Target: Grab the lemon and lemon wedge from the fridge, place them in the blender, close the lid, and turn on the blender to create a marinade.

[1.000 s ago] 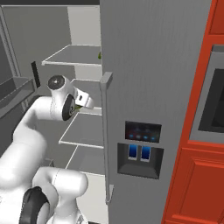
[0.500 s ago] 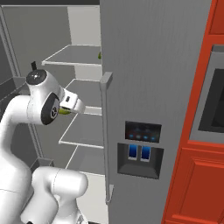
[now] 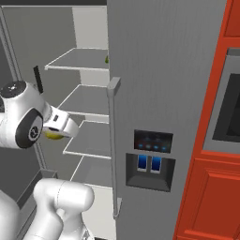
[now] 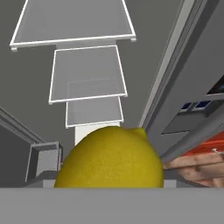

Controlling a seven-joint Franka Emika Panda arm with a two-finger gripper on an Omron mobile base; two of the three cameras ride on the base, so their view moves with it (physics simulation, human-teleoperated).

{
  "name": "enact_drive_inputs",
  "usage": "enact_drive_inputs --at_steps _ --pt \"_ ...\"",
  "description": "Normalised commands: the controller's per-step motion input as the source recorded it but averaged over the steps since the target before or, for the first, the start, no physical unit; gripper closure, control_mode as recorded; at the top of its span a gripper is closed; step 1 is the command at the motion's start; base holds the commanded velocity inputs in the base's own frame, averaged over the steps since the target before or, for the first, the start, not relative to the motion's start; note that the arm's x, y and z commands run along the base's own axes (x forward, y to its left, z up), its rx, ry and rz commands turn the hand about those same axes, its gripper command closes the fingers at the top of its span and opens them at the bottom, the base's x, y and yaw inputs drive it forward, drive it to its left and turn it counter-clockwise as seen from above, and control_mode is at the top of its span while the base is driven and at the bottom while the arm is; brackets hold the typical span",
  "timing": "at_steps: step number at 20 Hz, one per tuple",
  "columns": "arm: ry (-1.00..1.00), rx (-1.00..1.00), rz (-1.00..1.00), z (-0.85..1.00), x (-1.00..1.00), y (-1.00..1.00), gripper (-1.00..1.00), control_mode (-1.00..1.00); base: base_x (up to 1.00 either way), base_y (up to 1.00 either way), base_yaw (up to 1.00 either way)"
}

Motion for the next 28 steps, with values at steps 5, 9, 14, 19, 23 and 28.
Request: enact_drive_inputs --at_steps 5,9,14,19,23,28 --pt "0.12 -0.05 0.00 -0.27 -0.04 0.08 1.00 -1.00 0.00 0.00 0.00" --pt "0.01 0.00 0.00 -0.04 -0.19 -0.02 1.00 -1.00 0.00 0.00 0.00" --pt "0.00 0.02 -0.03 0.00 -0.28 -0.08 1.00 1.00 -0.51 -0.16 -0.13" --pt "0.00 0.00 0.00 0.00 0.00 0.00 1.00 1.00 -0.61 -0.37 -0.45" --pt "0.00 0.00 0.00 0.00 0.00 0.00 1.00 1.00 -0.47 -0.42 -0.61" --pt "0.00 0.00 0.00 0.00 0.00 0.00 1.00 1.00 -0.16 -0.35 -0.78"
